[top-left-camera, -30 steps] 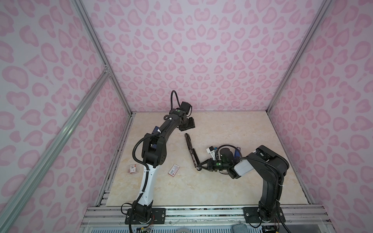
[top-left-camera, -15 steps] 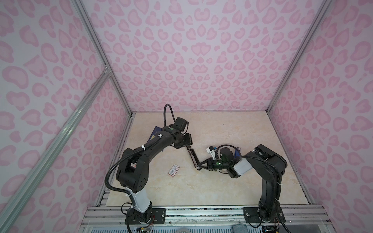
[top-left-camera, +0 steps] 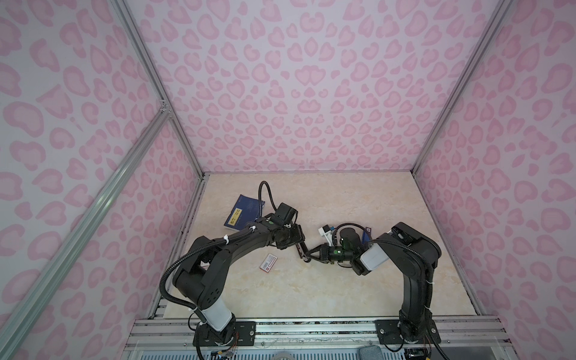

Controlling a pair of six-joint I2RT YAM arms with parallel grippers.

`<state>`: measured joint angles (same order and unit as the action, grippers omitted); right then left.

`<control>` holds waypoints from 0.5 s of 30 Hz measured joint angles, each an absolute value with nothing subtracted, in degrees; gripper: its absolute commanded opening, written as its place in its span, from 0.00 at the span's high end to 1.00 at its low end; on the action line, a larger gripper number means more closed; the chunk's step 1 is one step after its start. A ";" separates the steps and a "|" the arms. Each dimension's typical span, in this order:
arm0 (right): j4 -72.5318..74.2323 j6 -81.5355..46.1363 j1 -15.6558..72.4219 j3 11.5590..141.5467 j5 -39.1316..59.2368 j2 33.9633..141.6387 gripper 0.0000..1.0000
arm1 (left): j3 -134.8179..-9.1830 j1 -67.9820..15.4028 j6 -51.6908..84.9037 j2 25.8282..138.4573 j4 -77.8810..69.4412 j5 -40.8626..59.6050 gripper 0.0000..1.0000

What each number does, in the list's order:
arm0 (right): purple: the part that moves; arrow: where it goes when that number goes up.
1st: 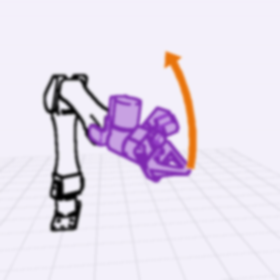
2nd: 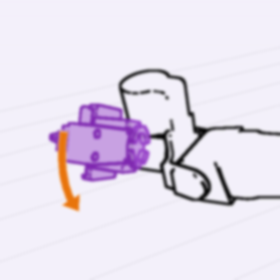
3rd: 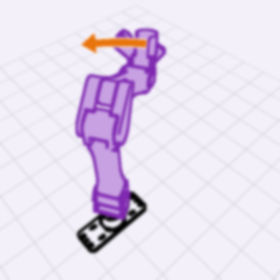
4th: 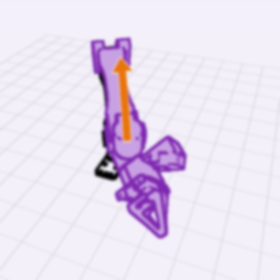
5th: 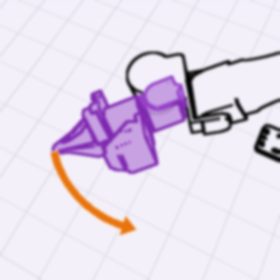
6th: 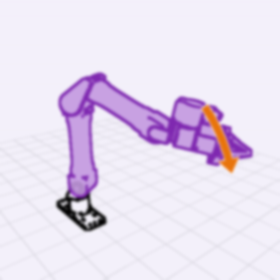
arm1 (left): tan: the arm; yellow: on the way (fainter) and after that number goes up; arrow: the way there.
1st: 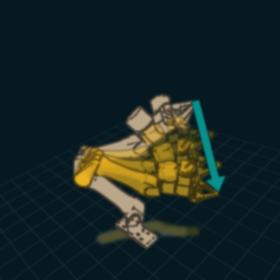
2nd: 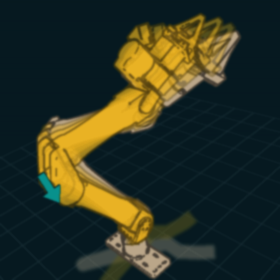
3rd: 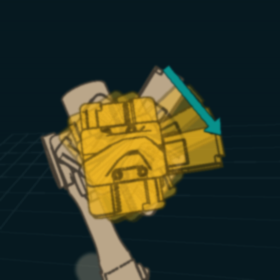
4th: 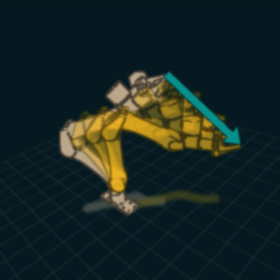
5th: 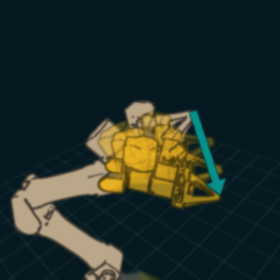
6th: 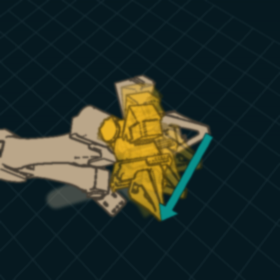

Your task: Load the staples into the stapler

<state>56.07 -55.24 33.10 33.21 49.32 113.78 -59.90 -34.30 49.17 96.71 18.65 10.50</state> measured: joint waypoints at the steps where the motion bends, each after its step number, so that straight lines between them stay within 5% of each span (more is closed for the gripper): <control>1: 56.07 -55.27 33.10 33.19 49.32 113.78 1.00 | -59.90 -34.46 49.52 97.27 18.00 10.55 0.41; 15: 56.45 -55.96 32.88 32.91 49.23 113.89 1.00 | -59.72 -35.83 52.01 100.33 16.19 10.15 0.72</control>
